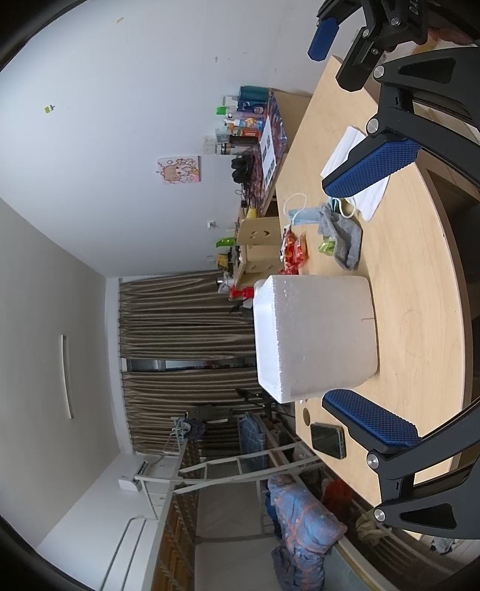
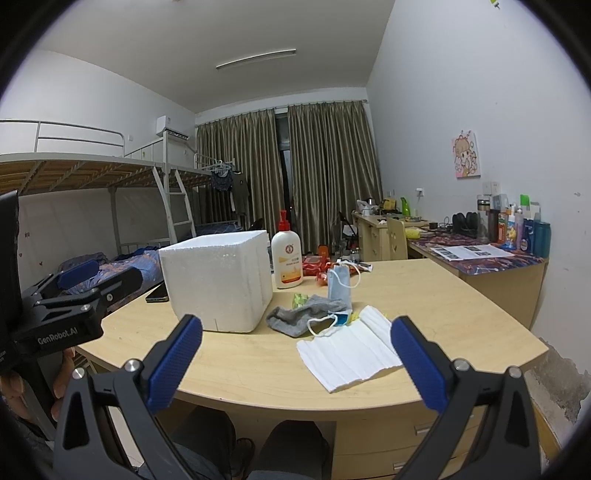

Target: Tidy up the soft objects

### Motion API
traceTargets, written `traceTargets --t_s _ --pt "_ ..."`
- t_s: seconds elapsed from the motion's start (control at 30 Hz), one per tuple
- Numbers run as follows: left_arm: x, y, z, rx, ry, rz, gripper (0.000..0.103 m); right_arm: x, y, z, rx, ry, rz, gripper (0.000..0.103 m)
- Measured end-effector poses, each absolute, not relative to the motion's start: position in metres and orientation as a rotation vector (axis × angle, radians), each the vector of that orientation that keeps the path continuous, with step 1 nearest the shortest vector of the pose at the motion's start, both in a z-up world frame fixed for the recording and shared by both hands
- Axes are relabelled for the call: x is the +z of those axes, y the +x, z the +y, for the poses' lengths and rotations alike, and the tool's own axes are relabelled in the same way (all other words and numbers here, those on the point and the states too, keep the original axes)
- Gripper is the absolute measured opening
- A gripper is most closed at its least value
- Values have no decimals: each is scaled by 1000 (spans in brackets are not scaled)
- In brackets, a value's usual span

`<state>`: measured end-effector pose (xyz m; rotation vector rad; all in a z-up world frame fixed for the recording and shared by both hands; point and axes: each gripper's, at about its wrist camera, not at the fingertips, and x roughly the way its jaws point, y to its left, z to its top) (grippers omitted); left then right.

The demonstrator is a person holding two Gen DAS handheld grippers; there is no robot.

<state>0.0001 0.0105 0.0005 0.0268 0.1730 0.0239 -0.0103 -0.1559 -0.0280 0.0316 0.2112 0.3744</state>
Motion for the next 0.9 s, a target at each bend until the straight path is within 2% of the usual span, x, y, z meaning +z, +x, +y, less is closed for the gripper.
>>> traceTargets --t_s 0.9 --pt "-8 50 15 -55 34 220 103 -39 38 -149 346 8 301 103"
